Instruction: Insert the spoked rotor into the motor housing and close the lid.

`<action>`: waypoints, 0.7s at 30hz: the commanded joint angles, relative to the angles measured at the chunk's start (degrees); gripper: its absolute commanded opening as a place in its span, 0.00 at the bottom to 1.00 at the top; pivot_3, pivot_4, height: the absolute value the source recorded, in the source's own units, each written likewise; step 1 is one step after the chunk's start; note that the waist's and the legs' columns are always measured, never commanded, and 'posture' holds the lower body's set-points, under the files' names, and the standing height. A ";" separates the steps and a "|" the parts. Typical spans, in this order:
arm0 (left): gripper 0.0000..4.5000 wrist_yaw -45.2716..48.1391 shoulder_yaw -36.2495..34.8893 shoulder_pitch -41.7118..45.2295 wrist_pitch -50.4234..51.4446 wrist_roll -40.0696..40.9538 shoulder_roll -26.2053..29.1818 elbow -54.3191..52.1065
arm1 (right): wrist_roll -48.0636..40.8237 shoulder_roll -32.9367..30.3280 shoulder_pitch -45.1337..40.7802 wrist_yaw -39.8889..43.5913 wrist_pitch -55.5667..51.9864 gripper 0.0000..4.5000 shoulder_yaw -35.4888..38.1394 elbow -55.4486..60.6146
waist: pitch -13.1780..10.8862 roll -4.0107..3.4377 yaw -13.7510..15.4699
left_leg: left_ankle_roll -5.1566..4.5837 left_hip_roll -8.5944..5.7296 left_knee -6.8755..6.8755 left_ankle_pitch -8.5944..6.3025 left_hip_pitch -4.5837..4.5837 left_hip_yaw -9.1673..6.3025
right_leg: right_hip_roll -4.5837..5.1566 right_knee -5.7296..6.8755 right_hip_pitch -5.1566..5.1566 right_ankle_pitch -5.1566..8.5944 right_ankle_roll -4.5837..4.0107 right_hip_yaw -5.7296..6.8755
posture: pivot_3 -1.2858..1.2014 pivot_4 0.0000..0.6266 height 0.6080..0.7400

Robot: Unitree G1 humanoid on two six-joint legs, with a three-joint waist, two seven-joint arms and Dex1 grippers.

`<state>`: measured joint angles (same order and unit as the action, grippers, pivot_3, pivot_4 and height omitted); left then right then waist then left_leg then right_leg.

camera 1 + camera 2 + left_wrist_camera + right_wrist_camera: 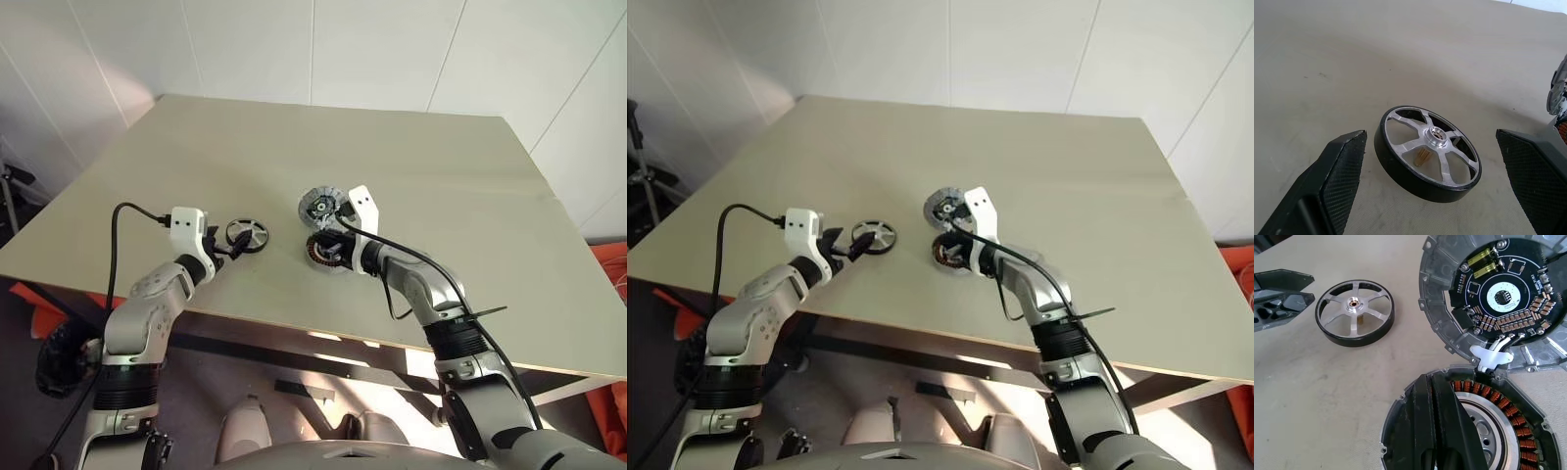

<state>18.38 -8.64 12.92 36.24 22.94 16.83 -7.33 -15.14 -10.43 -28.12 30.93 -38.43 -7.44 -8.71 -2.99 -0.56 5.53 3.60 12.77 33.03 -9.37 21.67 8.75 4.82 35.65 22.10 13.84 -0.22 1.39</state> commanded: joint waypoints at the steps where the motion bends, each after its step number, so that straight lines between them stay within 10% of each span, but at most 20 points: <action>1: 1.00 0.05 -0.55 0.43 -0.68 0.02 0.51 -2.01 | 1.56 0.22 1.15 0.32 3.64 0.01 -0.49 -4.49 | 0.00 0.00 0.01 | 0.00 0.00 0.00 0.00 -0.01 0.00 | 0.00 0.00 -0.01 0.00 0.00 0.00 | 0.52 0.00 1.00; 21: 1.00 0.31 -0.36 0.01 -0.68 0.05 0.63 -2.23 | -0.35 -1.60 0.85 0.89 1.90 0.01 2.23 1.34 | 0.05 0.08 -0.07 | -0.02 0.00 -0.04 -0.01 -0.20 0.01 | -0.01 -0.04 -0.17 0.01 0.00 -0.01 | 0.52 0.00 1.00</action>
<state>18.48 -8.61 12.22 36.22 22.92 16.95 -7.47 -14.70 -12.49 -26.93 32.06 -36.58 -5.66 -10.23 -2.94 -0.48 5.45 3.59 12.77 32.98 -9.38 21.47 8.76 4.82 35.61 21.94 13.85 -0.22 1.38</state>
